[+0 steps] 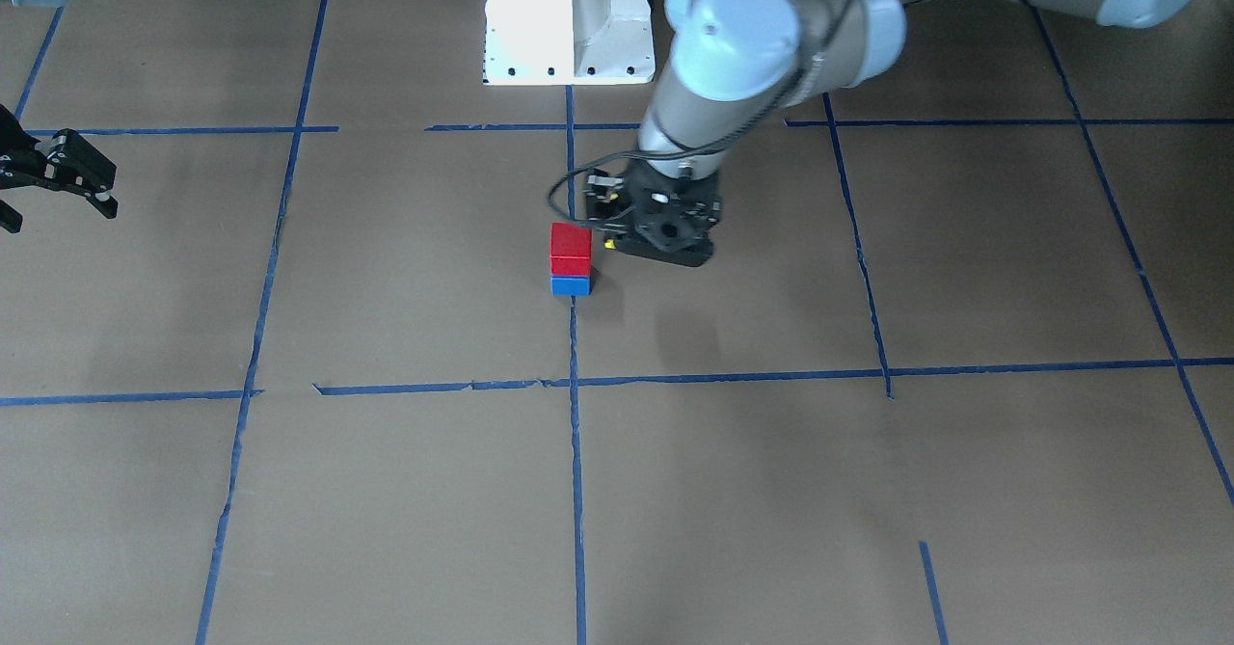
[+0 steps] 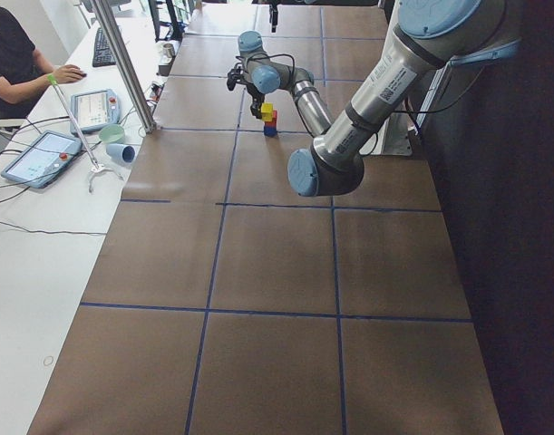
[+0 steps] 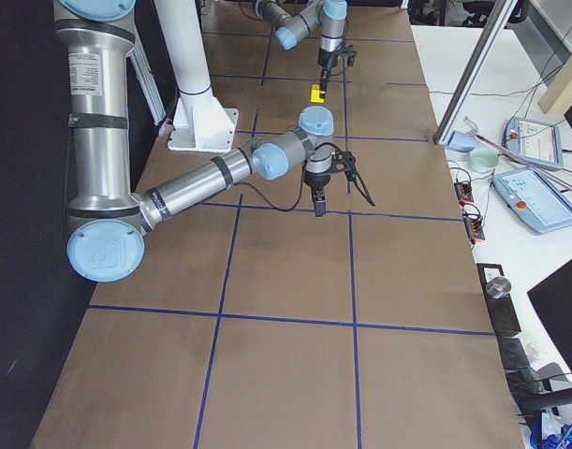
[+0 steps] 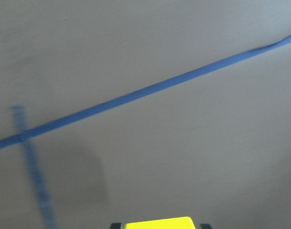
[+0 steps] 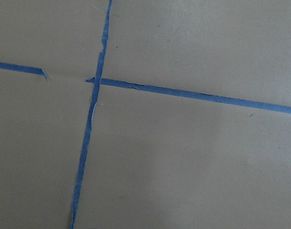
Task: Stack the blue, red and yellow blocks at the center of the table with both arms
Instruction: 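Carry the yellow cube with the left gripper above the red cube, then lower the yellow cube onto the red cube and open the left gripper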
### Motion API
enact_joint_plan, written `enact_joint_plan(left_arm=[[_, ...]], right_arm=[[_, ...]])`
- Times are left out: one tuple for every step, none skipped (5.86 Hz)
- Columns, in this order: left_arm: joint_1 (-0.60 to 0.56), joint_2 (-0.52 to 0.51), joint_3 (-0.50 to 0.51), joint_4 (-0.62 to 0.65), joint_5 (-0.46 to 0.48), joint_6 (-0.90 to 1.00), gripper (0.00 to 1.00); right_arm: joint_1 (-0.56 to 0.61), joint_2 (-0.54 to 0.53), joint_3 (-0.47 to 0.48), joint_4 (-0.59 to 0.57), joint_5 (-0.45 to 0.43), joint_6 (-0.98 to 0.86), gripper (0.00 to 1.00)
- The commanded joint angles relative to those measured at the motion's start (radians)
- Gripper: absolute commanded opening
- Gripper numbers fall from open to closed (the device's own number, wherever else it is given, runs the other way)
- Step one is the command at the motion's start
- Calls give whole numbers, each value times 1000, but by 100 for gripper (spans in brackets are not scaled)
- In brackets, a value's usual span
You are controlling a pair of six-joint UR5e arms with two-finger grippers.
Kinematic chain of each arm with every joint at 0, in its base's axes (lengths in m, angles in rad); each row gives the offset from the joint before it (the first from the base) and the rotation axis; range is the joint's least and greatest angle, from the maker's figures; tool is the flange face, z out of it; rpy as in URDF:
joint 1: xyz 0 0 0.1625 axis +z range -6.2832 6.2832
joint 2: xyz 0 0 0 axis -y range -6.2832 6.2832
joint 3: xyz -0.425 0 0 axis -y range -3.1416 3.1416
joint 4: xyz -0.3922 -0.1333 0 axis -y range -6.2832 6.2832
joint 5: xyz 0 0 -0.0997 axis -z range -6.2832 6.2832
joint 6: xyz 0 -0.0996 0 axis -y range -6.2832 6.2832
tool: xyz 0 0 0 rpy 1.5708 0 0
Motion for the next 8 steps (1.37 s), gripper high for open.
enact_joint_plan(left_arm=[[82, -70, 71, 42, 66, -74, 0], [89, -62, 73, 42, 83, -85, 0], [91, -59, 74, 44, 83, -87, 0], [91, -68, 74, 44, 85, -87, 0], [89, -85, 70, 44, 86, -87, 0], [89, -85, 71, 41, 136, -85, 0], [91, -82, 76, 39, 143, -78, 0], [91, -82, 82, 38, 143, -73, 0]], right_arm=[[0, 0, 0, -1, 1, 2, 100], [0, 0, 0, -1, 2, 2, 100], [0, 0, 1, -1, 2, 2, 100], [2, 0, 7, -1, 3, 4, 100], [2, 0, 9, -1, 3, 5, 100], [2, -1, 9, -1, 3, 4, 100], [2, -2, 3, -1, 2, 5, 100], [2, 0, 3, 1, 2, 5, 100]])
